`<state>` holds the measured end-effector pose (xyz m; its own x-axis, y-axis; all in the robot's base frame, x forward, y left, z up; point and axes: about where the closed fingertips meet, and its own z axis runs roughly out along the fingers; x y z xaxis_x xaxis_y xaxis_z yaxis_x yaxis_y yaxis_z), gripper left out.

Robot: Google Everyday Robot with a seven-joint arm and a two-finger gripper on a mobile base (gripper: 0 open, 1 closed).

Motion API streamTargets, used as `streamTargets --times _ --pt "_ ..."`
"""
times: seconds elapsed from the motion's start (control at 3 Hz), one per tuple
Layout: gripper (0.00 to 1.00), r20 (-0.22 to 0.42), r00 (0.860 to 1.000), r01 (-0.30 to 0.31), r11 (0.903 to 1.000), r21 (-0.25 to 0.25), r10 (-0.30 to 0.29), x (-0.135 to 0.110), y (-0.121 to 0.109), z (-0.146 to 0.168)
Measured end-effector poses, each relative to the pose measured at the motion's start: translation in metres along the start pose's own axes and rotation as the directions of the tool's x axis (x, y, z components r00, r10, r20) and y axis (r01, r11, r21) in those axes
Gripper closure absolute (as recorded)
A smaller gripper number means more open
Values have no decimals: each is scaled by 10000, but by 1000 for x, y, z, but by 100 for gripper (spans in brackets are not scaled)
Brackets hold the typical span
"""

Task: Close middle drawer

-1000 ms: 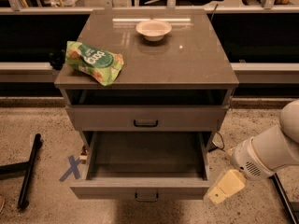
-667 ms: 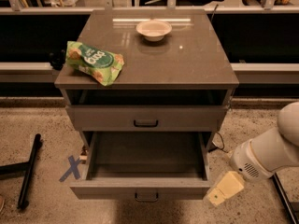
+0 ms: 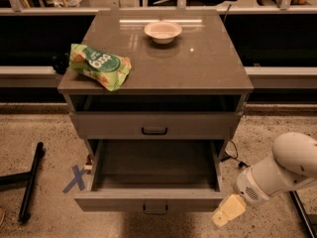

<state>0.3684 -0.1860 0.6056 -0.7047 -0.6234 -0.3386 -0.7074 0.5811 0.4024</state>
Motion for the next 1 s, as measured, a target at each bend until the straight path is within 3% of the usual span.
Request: streamTargets --times 0.33,0.67,1.0 --pt "0 -195 9969 -774 9957 -518 765 28 -19 51" --pt "0 -343 9929 -1162 9899 -817 1138 42 -27 84" --pt "18 -385 9893 -1433 9864 -805 1406 49 -44 120"
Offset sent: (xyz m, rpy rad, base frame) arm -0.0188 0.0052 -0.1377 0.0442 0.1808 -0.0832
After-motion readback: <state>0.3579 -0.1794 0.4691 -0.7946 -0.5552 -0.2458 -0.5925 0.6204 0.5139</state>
